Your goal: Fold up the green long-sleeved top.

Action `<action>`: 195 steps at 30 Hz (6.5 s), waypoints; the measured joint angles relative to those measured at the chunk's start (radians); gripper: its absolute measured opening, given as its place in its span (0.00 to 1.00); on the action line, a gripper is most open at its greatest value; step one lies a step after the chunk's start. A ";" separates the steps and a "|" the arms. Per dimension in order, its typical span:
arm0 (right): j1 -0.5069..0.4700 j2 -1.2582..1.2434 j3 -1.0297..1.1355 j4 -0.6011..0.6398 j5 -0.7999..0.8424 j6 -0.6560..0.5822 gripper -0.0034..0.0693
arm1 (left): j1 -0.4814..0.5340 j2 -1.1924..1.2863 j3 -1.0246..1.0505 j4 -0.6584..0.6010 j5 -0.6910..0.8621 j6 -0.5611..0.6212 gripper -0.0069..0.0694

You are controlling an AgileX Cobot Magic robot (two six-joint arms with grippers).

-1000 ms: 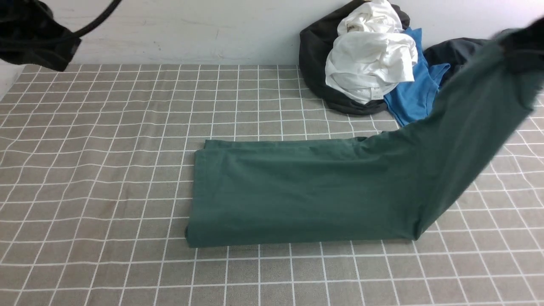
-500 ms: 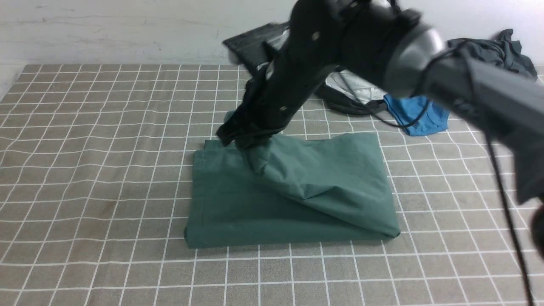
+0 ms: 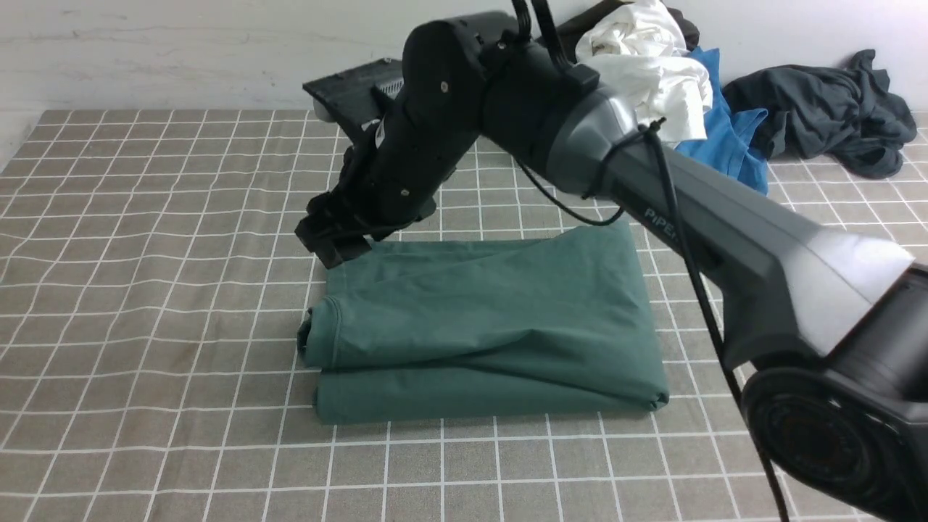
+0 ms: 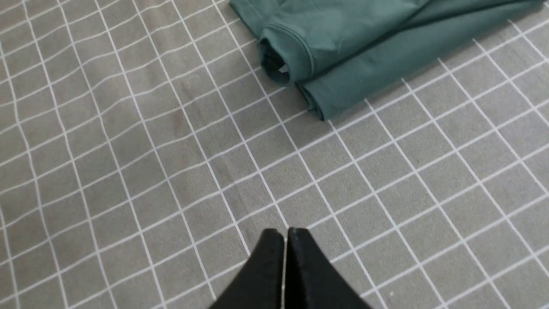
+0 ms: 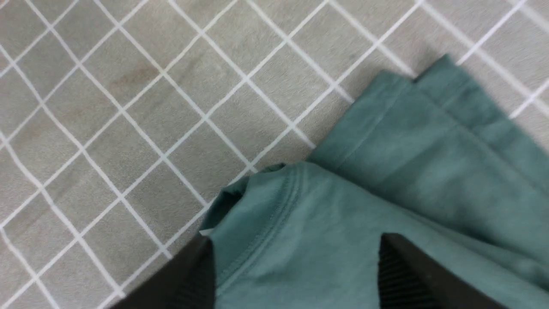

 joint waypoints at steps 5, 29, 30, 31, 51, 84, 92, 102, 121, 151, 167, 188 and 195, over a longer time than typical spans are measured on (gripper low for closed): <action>0.000 -0.027 0.000 -0.100 0.013 0.050 0.74 | 0.000 -0.068 0.039 -0.006 -0.042 -0.016 0.08; -0.071 -0.915 0.922 -0.082 -0.090 -0.056 0.03 | 0.000 -0.471 0.572 0.000 -0.474 -0.082 0.08; -0.075 -0.973 0.991 -0.082 -0.130 -0.063 0.03 | 0.000 -0.471 0.581 0.000 -0.470 -0.082 0.08; -0.076 -0.985 0.991 -0.082 -0.138 -0.064 0.03 | 0.000 -0.471 0.582 0.000 -0.470 -0.082 0.08; -0.081 -1.662 1.638 -0.027 -0.562 -0.076 0.03 | 0.000 -0.471 0.588 -0.001 -0.467 -0.082 0.08; -0.803 -2.339 2.486 -0.166 -1.045 0.231 0.03 | 0.000 -0.471 0.588 -0.005 -0.467 -0.082 0.08; -0.804 -2.392 2.496 -0.175 -0.903 0.238 0.03 | 0.000 -0.474 0.588 -0.005 -0.467 -0.082 0.08; -0.748 -2.392 2.494 -0.181 -0.889 0.238 0.03 | 0.000 -0.474 0.588 -0.006 -0.467 -0.082 0.08; -0.748 -2.392 2.494 -0.182 -0.888 0.238 0.03 | 0.000 -0.474 0.588 -0.006 -0.467 -0.082 0.08; -0.748 -2.392 2.493 -0.183 -0.887 0.238 0.03 | 0.147 -0.649 0.990 0.078 -0.855 -0.237 0.08; -0.748 -2.392 2.493 -0.183 -0.887 0.238 0.03 | 0.162 -0.649 0.989 0.076 -0.850 -0.258 0.08; -0.748 -2.392 2.493 -0.186 -0.887 0.249 0.03 | 0.162 -0.649 0.989 0.076 -0.850 -0.258 0.08; -0.748 -2.392 2.493 -0.186 -0.887 0.248 0.03 | 0.162 -0.649 0.989 0.076 -0.850 -0.258 0.08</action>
